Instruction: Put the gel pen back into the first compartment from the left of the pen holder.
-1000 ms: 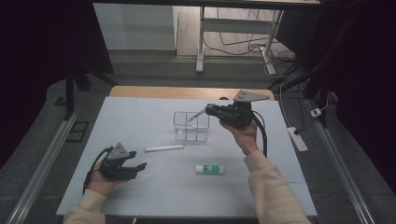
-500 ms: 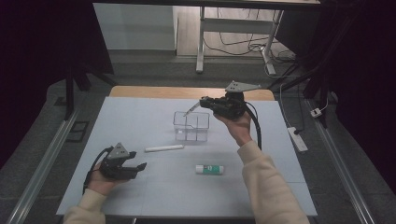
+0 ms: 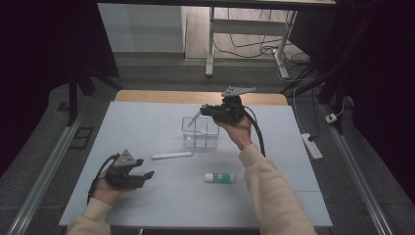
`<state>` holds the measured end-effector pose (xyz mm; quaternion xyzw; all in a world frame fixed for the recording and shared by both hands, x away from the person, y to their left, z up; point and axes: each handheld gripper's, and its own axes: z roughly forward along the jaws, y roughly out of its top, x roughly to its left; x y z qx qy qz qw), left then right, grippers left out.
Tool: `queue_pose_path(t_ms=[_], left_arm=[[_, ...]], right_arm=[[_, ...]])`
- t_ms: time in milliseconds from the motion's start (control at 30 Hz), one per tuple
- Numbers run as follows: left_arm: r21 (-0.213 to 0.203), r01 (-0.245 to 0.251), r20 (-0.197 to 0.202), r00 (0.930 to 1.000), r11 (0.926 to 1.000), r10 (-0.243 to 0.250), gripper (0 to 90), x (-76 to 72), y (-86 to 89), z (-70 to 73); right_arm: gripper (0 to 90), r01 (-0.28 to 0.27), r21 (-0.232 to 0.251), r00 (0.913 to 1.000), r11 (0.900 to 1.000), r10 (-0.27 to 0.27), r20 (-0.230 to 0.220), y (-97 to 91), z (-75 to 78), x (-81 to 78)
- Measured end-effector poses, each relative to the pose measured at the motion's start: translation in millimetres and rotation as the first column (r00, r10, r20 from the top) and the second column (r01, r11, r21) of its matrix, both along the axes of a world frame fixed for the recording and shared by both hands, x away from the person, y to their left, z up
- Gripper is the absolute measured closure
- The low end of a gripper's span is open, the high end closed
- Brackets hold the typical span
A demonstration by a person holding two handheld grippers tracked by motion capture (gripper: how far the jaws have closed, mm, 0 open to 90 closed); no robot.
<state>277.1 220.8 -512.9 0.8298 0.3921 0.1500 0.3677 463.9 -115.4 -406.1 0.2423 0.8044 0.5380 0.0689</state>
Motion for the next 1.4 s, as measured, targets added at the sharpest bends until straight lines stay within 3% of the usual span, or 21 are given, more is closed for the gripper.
queue_pose_path(t_ms=[200,300,400,533,933,1400], left_arm=[[0.003,0.002,-0.005,1.0,1.0,-0.002,35.8,0.7,-0.4,-0.9],[0.008,0.006,-0.005,1.0,1.0,-0.006,35.7,0.8,-0.7,-1.0],[0.008,0.006,-0.006,1.0,1.0,-0.006,35.7,0.8,-0.8,-1.1],[0.01,0.007,-0.006,1.0,0.9999,-0.007,35.7,0.8,-1.2,-1.2],[0.012,0.008,-0.009,0.9999,0.9999,-0.008,35.6,1.0,-1.9,-1.3],[0.009,0.004,-0.007,1.0,0.9999,-0.004,35.7,1.2,-1.4,-1.3]], right_arm=[[78.0,-0.01,-0.018,0.9999,0.9998,0.01,-0.004,5.3,-5.8,3.5],[64.7,-0.009,-0.022,0.9999,0.9997,0.009,0.006,6.8,-6.7,3.0],[59.5,0.002,-0.041,0.9996,0.9991,0.0,0.028,6.4,-5.6,0.1],[56.9,-0.002,-0.031,0.9998,0.9995,0.002,0.019,0.4,-4.7,-1.9],[55.4,0.011,-0.007,0.9997,0.9999,-0.01,0.02,-31.5,-13.7,-11.4],[54.0,0.047,-0.05,0.9979,0.9976,-0.045,0.047,-80.5,-23.0,-44.5]])
